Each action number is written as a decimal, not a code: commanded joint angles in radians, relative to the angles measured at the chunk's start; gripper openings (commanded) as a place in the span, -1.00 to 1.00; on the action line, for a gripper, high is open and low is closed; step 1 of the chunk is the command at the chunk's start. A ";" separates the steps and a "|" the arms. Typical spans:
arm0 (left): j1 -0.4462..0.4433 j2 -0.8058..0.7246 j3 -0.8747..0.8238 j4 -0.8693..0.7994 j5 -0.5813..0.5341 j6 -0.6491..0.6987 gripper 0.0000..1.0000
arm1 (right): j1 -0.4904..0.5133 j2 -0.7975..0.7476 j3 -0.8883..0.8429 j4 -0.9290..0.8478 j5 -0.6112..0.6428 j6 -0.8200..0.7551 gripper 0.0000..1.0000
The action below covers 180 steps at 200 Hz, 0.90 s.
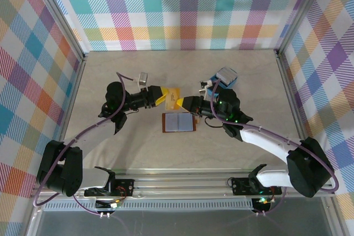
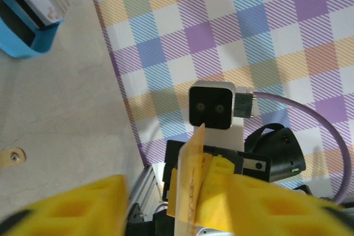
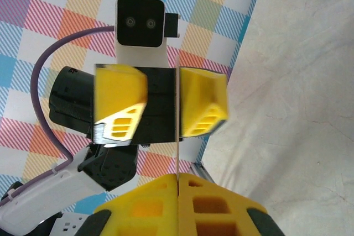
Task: Put the credit cards into the card holder
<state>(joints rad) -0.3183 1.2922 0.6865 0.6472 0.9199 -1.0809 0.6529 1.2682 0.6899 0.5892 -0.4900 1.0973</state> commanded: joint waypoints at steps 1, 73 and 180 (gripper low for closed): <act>0.013 -0.074 -0.003 -0.206 -0.066 0.113 0.44 | -0.018 -0.039 -0.018 -0.063 0.042 -0.071 -1.00; 0.004 -0.181 -0.093 -0.533 -0.293 0.346 0.99 | 0.012 -0.039 -0.101 -0.278 0.116 -0.222 -1.00; -0.085 0.079 -0.113 -0.415 -0.309 0.358 0.93 | 0.030 0.127 -0.097 -0.232 0.114 -0.196 -1.00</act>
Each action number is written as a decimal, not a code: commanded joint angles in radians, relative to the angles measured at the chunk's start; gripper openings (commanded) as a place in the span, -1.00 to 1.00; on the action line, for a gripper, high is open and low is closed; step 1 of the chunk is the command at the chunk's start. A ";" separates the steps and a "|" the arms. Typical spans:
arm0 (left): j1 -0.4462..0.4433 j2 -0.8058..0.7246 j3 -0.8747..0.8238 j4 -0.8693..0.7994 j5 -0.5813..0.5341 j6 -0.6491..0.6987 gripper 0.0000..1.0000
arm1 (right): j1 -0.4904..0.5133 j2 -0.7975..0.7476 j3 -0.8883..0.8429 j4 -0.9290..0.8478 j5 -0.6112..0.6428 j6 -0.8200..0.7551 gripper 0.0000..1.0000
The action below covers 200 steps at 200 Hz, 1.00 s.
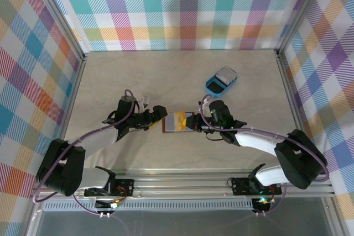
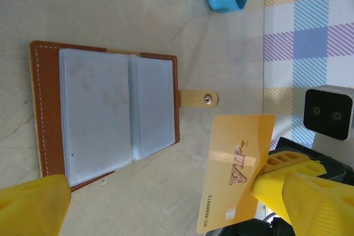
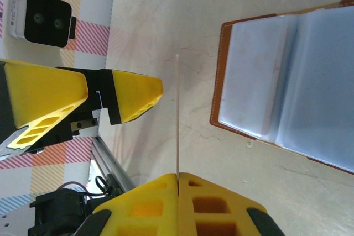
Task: Put the credit cards into the card holder
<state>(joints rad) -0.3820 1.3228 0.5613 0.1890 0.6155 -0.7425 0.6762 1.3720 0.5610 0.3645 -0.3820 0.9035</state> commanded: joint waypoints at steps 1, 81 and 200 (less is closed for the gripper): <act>-0.022 0.052 0.014 0.043 -0.004 0.021 0.92 | 0.006 0.025 0.034 -0.010 0.006 -0.003 -1.00; -0.035 0.136 0.055 0.053 -0.045 0.024 0.81 | -0.008 0.105 0.175 -0.222 0.091 -0.057 -1.00; -0.069 0.226 0.089 0.046 -0.108 0.058 0.60 | -0.062 0.195 0.231 -0.265 0.022 -0.123 -1.00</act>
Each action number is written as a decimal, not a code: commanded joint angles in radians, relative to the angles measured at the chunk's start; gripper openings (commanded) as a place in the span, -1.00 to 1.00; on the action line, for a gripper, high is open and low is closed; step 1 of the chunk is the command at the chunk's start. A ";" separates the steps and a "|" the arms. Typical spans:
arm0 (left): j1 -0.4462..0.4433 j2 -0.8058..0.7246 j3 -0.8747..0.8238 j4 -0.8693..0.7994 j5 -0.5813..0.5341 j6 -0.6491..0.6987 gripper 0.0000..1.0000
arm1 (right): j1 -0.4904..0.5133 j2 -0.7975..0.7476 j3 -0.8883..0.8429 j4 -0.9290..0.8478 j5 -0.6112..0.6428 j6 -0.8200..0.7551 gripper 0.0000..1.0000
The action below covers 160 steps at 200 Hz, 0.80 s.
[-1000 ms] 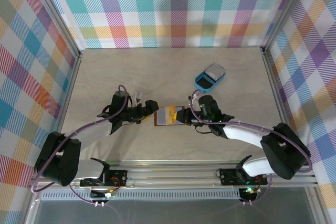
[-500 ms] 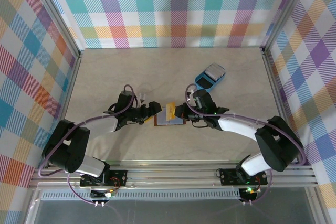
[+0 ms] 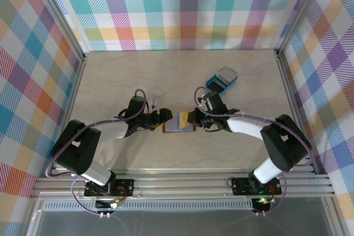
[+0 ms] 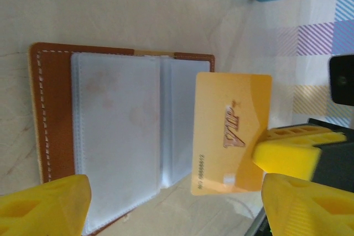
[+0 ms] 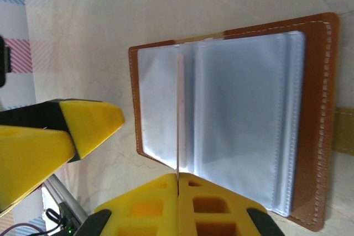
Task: Put the credit cards into the card holder
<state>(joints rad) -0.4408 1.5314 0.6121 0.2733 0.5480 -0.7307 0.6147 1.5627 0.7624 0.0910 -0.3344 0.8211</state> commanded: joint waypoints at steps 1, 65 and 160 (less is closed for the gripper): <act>-0.010 0.018 0.039 -0.039 -0.041 0.046 0.60 | 0.000 0.005 0.029 0.009 -0.025 -0.041 -1.00; -0.013 0.049 0.035 -0.019 -0.040 0.044 0.60 | -0.001 0.048 0.021 0.065 -0.027 -0.058 -1.00; -0.015 0.069 0.022 -0.006 -0.046 0.041 0.59 | -0.001 0.082 -0.002 0.139 -0.030 -0.030 -1.00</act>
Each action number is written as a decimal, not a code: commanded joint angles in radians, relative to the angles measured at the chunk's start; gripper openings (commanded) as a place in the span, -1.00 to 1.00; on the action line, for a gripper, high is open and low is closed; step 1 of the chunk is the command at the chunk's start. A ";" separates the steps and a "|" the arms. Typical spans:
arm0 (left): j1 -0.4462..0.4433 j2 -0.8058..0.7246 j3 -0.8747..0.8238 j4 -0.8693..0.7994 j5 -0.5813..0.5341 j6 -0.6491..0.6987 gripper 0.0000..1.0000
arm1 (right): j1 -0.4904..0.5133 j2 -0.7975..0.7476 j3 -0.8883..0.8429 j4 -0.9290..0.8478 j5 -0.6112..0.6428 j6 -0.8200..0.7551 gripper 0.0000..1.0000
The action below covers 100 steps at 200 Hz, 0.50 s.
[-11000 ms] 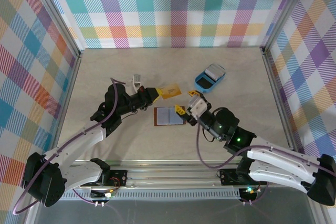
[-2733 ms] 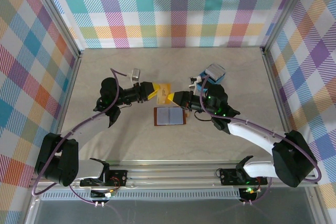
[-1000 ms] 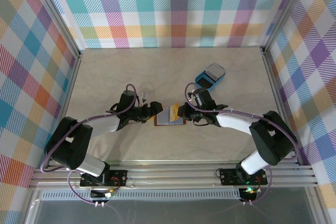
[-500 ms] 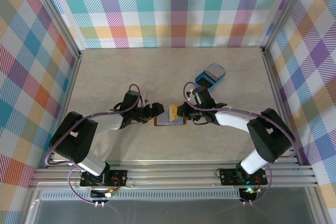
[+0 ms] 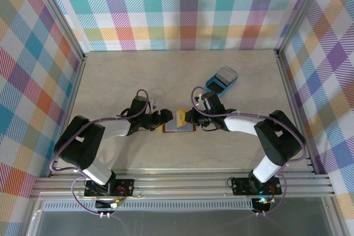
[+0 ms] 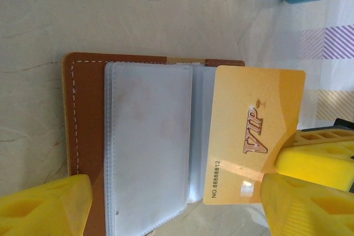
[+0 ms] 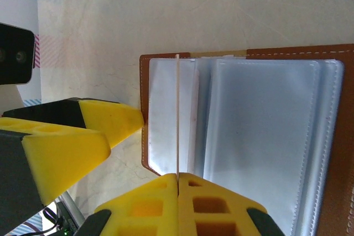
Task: Put the credit cards into the card holder
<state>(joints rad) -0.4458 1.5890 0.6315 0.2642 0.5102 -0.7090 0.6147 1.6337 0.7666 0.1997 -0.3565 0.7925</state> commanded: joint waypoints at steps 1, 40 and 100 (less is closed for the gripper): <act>-0.010 0.011 0.002 0.004 -0.009 0.019 0.59 | -0.001 0.011 -0.006 0.030 -0.007 -0.001 -1.00; -0.011 0.018 -0.003 0.024 -0.005 0.003 0.59 | 0.000 0.019 -0.021 0.045 0.008 -0.001 -1.00; -0.017 0.017 -0.006 0.024 -0.013 -0.004 0.57 | -0.001 0.037 -0.036 0.073 -0.002 0.009 -1.00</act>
<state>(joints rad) -0.4503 1.5963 0.6312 0.2695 0.5095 -0.7124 0.6147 1.6543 0.7460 0.2356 -0.3519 0.7963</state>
